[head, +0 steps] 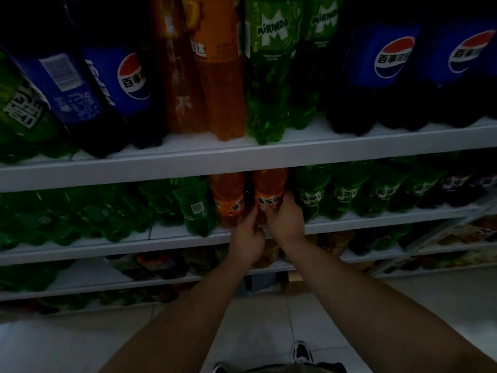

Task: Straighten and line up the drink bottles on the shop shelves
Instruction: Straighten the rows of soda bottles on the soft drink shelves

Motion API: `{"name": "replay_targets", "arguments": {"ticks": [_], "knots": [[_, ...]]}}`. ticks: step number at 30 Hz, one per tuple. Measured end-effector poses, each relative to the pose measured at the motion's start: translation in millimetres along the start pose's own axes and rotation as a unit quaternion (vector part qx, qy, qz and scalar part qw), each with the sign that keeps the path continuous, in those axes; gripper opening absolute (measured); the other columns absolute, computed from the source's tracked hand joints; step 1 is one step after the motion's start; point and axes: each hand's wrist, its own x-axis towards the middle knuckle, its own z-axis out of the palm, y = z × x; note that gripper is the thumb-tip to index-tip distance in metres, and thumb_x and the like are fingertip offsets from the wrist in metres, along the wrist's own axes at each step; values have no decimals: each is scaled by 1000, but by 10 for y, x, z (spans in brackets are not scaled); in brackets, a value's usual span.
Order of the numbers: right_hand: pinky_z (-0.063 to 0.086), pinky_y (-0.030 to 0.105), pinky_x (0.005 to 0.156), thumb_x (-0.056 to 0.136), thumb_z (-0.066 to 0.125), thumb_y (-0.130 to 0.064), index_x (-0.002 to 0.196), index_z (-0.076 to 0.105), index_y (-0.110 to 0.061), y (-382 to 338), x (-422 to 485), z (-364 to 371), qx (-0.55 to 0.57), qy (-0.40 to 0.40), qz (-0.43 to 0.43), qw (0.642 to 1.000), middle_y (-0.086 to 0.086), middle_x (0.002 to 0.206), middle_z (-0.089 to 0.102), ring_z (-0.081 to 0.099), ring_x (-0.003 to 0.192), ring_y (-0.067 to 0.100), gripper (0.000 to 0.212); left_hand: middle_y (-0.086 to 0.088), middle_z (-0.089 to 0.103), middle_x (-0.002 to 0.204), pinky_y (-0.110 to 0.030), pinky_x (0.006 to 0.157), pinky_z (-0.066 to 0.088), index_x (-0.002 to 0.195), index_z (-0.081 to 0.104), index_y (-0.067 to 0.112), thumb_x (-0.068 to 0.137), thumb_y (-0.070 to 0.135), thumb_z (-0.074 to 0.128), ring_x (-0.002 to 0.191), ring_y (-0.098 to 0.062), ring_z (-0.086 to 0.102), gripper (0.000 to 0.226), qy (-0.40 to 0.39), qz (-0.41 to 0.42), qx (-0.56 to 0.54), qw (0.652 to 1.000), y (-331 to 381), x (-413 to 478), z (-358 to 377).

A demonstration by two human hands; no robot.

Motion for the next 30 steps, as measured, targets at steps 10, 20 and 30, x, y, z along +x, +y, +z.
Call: {"name": "replay_targets", "arguments": {"ticks": [10, 20, 30], "knots": [[42, 26, 81, 88, 63, -30, 125, 49, -7, 123, 37, -71, -20, -9, -71, 997, 14, 117, 61, 58, 106, 27, 45, -6, 63, 114, -28, 88, 46, 120, 60, 11, 85, 8, 62, 103, -20, 60, 35, 244, -94, -11, 965, 6, -102, -63], [41, 39, 102, 85, 54, -3, 139, 37, -10, 379, -287, -51, 16, -41, -74, 996, 10, 133, 51, 50, 120, 23, 57, -19, 49, 127, -45, 99, 41, 134, 43, 1, 66, 35, 85, 118, -34, 46, 87, 413, -243, -79, 874, 490, 327, 51], [35, 20, 87, 83, 58, -5, 128, 48, -11, 446, -196, -94, 6, -27, -72, 997, 8, 120, 56, 54, 108, 21, 47, -15, 51, 129, -36, 95, 42, 139, 42, 8, 84, 38, 69, 117, -29, 51, 69, 318, -149, -15, 936, 218, 257, -86]]}}
